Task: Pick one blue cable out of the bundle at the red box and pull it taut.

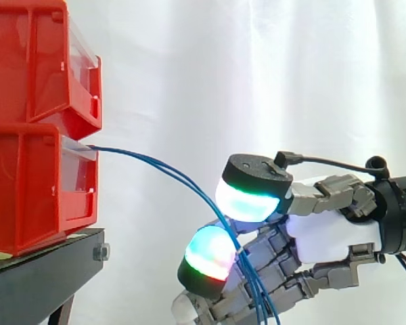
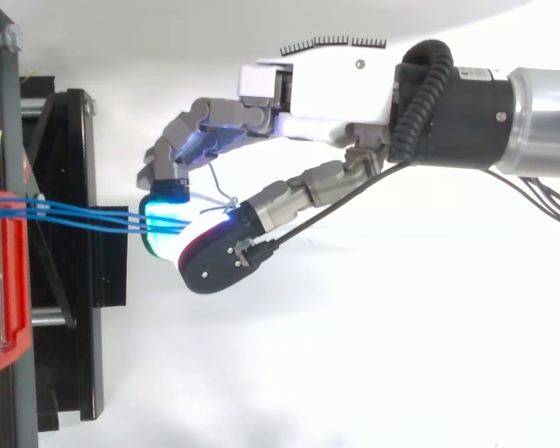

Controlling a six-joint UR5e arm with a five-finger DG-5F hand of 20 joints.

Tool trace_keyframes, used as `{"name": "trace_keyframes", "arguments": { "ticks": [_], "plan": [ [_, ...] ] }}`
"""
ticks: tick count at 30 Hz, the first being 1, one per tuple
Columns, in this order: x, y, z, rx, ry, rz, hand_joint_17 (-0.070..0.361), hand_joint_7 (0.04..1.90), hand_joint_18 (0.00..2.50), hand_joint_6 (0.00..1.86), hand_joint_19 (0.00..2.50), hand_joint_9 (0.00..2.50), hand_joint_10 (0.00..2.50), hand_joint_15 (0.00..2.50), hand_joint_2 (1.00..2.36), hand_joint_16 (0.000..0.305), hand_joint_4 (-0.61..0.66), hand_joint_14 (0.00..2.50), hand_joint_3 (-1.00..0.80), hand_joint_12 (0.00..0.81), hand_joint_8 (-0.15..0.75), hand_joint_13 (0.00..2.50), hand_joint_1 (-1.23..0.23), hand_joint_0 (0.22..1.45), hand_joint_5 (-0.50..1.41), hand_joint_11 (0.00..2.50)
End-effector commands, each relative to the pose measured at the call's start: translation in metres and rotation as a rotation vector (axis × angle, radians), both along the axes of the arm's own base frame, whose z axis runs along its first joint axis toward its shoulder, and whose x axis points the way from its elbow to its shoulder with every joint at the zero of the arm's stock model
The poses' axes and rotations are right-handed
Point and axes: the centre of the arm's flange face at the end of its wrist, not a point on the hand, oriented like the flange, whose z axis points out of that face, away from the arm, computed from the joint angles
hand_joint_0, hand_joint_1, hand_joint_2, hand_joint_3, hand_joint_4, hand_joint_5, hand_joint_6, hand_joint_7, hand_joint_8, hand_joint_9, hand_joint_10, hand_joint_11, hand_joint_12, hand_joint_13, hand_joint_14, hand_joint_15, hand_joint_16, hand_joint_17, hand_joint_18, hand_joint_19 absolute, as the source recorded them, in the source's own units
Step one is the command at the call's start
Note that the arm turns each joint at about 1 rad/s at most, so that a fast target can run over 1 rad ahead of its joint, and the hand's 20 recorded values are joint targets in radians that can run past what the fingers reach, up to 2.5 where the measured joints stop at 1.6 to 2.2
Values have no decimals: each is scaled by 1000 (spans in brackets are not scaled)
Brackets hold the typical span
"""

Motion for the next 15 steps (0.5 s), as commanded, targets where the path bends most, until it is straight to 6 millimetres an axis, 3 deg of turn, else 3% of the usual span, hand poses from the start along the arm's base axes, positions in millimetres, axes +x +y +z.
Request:
{"name": "trace_keyframes", "arguments": {
  "ticks": [1, 15],
  "plan": [
    [-2, -2, -2, -10, 19, -1, 117, 854, 193, 854, 103, 489, 2, 120, 1000, 52, 152, 5, -494, 351, 337, 318, -628, 510, -149, 149],
    [-8, -14, -4, -35, 50, -13, 111, 882, 183, 829, 109, 501, 3, 120, 1007, 49, 156, 5, -391, 338, 326, 321, -659, 561, -145, 154]
  ]
}}
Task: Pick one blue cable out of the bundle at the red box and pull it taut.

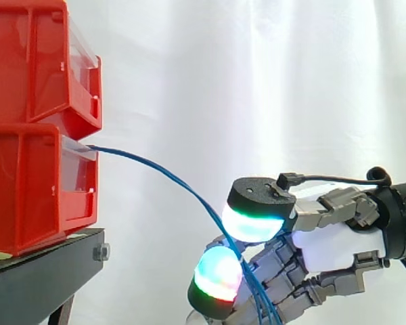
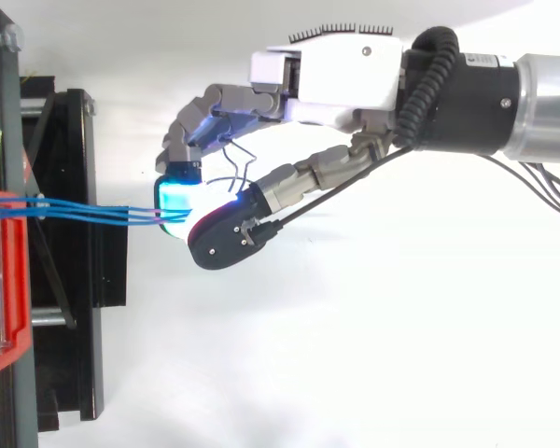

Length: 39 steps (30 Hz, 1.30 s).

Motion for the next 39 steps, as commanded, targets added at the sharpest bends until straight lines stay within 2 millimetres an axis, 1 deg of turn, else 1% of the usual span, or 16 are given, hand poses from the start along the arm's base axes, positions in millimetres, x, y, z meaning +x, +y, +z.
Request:
{"name": "trace_keyframes", "arguments": {
  "ticks": [1, 4, 6, 9, 14, 15, 17, 23, 26, 29, 32, 34, 35, 37, 39],
  "plan": [
    [-1, -3, 0, -2, 2, -4, 110, 911, 184, 830, 110, 500, 3, 116, 1009, 49, 140, 6, -350, 336, 325, 320, -667, 573, -145, 153],
    [-1, -4, 0, -2, 2, -4, 115, 970, 201, 839, 101, 501, 3, 118, 1011, 51, 135, 4, -266, 349, 333, 331, -685, 577, -148, 168],
    [-1, -4, 0, -2, 2, -5, 122, 931, 223, 864, 85, 498, 3, 114, 1010, 54, 153, 4, -211, 364, 345, 341, -701, 579, -155, 174],
    [-1, -5, 0, -1, 1, -7, 132, 936, 264, 889, 73, 507, 3, 108, 1007, 59, 166, 5, -112, 384, 365, 357, -732, 588, -158, 191],
    [-2, -8, 1, 6, -1, -8, 136, 895, 291, 921, 59, 518, 2, 109, 1003, 60, 128, 4, -38, 393, 371, 387, -760, 603, -157, 201],
    [-3, -11, 9, 2, -12, -10, 135, 907, 292, 921, 58, 519, 2, 114, 1004, 60, 117, 4, -29, 389, 368, 390, -768, 608, -158, 201],
    [-3, -11, 11, 2, -15, -10, 131, 907, 308, 924, 57, 526, 3, 115, 1005, 58, 86, 4, -22, 384, 364, 401, -788, 620, -158, 200],
    [-5, -11, 28, 0, -33, -15, 123, 944, 335, 924, 65, 540, 5, 122, 1011, 55, 34, 4, -19, 363, 348, 421, -828, 641, -163, 228],
    [-6, -12, 34, -2, -40, -16, 118, 1017, 354, 922, 75, 558, 4, 145, 1015, 53, 8, 5, -4, 357, 342, 449, -849, 651, -166, 260],
    [-7, -11, 43, 0, -53, -18, 119, 1090, 380, 928, 95, 616, 6, 174, 1014, 53, 10, 6, 18, 354, 352, 491, -849, 651, -168, 342],
    [-7, -12, 45, 1, -50, -20, 121, 1189, 424, 937, 119, 661, 6, 211, 1012, 54, 1, 8, 35, 356, 358, 542, -841, 662, -165, 391],
    [-7, -12, 45, 1, -41, -20, 119, 1259, 443, 938, 125, 682, 7, 221, 1012, 53, 1, 8, 22, 352, 361, 557, -837, 677, -167, 410],
    [-7, -12, 50, 1, -35, -20, 118, 1276, 445, 937, 127, 680, 10, 226, 1013, 52, 5, 9, 14, 348, 358, 557, -837, 682, -168, 410],
    [-7, -11, 51, 2, -24, -18, 112, 1360, 455, 933, 146, 686, 8, 238, 1017, 50, 10, 9, -14, 341, 350, 564, -841, 703, -171, 420],
    [-8, -12, 52, 2, -19, -20, 110, 1387, 456, 936, 148, 684, 10, 235, 1018, 49, 12, 9, -49, 337, 347, 562, -850, 720, -173, 425]
  ]
}}
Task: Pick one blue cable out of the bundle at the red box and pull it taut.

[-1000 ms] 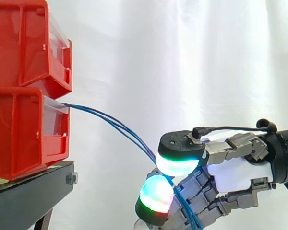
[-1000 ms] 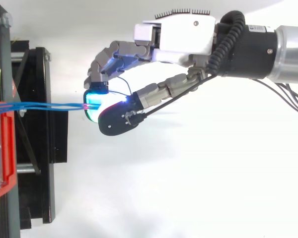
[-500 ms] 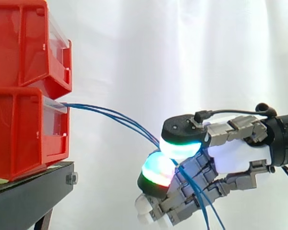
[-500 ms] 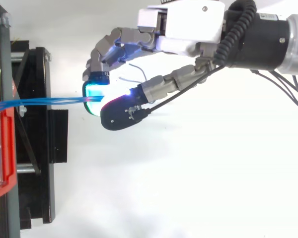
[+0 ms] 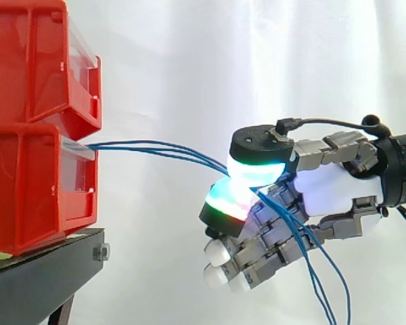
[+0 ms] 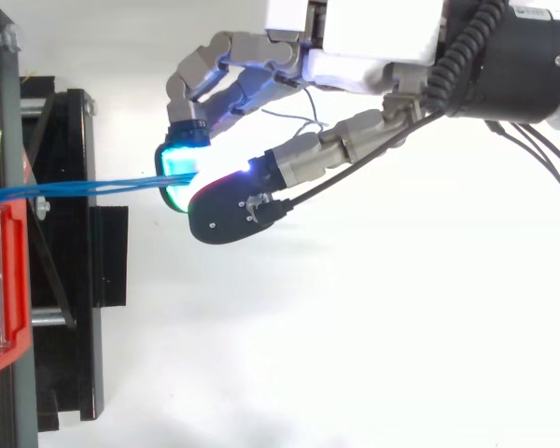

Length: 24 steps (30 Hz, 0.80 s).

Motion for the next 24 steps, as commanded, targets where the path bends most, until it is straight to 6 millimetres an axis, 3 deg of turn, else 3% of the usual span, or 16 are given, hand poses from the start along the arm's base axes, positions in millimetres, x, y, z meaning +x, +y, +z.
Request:
{"name": "trace_keyframes", "arguments": {
  "ticks": [1, 10, 12, 14, 16, 24],
  "plan": [
    [0, 0, 2, 2, 12, -1, 110, 1396, 458, 939, 144, 685, 10, 233, 1019, 49, 22, 9, -81, 342, 347, 567, -856, 733, -176, 433],
    [-1, 1, 3, 8, 16, 0, 109, 1277, 477, 930, 116, 674, 10, 198, 1001, 48, 75, 8, -500, 339, 336, 549, -893, 810, -182, 423],
    [-1, 0, 3, 10, 16, -2, 109, 1235, 489, 929, 111, 674, 10, 192, 1000, 49, 90, 9, -500, 339, 334, 543, -891, 803, -183, 432],
    [-1, 0, 2, 13, 16, -2, 109, 1146, 500, 930, 103, 667, 10, 187, 1000, 49, 136, 7, -500, 339, 331, 541, -898, 769, -182, 430],
    [-1, 0, 3, 14, 14, -3, 108, 970, 463, 925, 134, 662, 8, 196, 1000, 48, 158, 8, -500, 338, 329, 508, -899, 627, -171, 435],
    [-2, 0, 3, 14, 20, -1, 123, 922, 409, 904, 174, 649, 7, 207, 1000, 55, 167, 7, -500, 363, 360, 473, -684, 479, -160, 406]
  ]
}}
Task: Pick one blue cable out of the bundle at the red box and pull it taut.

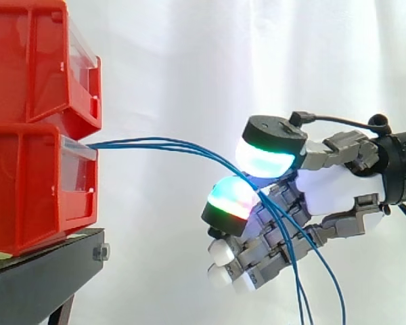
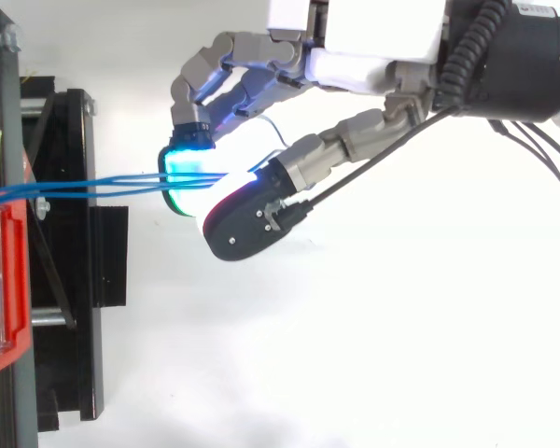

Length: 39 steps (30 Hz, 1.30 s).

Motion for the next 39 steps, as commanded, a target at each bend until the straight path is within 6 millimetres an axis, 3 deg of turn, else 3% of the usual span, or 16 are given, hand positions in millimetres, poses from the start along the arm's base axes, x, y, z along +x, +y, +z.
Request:
{"name": "trace_keyframes", "arguments": {
  "ticks": [1, 5, 10, 15, 21, 24, 30, 33, 39],
  "plan": [
    [0, 1, 0, 0, 3, 2, 123, 925, 404, 901, 181, 650, 6, 210, 1000, 55, 165, 8, -500, 362, 362, 473, -636, 480, -159, 408],
    [-1, 0, -2, 1, 14, 4, 110, 997, 363, 889, 205, 646, 7, 208, 1001, 49, 144, 8, -475, 338, 338, 457, -559, 568, -155, 393],
    [-1, 0, 0, 5, 12, 1, 130, 1022, 426, 905, 176, 672, 6, 211, 1009, 58, 150, 8, -182, 375, 380, 504, -647, 587, -150, 408],
    [-1, 0, 1, 12, 6, -3, 130, 965, 473, 932, 165, 675, 6, 220, 1008, 58, 155, 8, -85, 368, 376, 545, -744, 612, -153, 424],
    [-1, 0, 1, 12, 8, -3, 118, 1050, 478, 930, 167, 665, 9, 220, 1015, 52, 83, 8, -93, 349, 354, 544, -810, 644, -162, 425],
    [-1, 0, 2, 12, 8, -3, 111, 1206, 480, 925, 171, 656, 8, 219, 1019, 49, 52, 10, -103, 337, 343, 545, -847, 680, -168, 415],
    [-2, 1, -1, 21, 22, -3, 110, 1240, 488, 940, 166, 653, 8, 215, 1018, 49, -21, 9, -165, 337, 338, 552, -872, 740, -180, 413],
    [-4, 1, -2, 39, 37, -7, 109, 1363, 484, 937, 170, 650, 7, 204, 1016, 48, 17, 8, -213, 336, 333, 548, -880, 777, -186, 415],
    [-7, 1, -2, 62, 58, -12, 106, 1280, 452, 946, 174, 599, 6, 196, 1009, 47, -116, 8, -366, 326, 263, 519, -872, 841, -198, 363]
  ]
}}
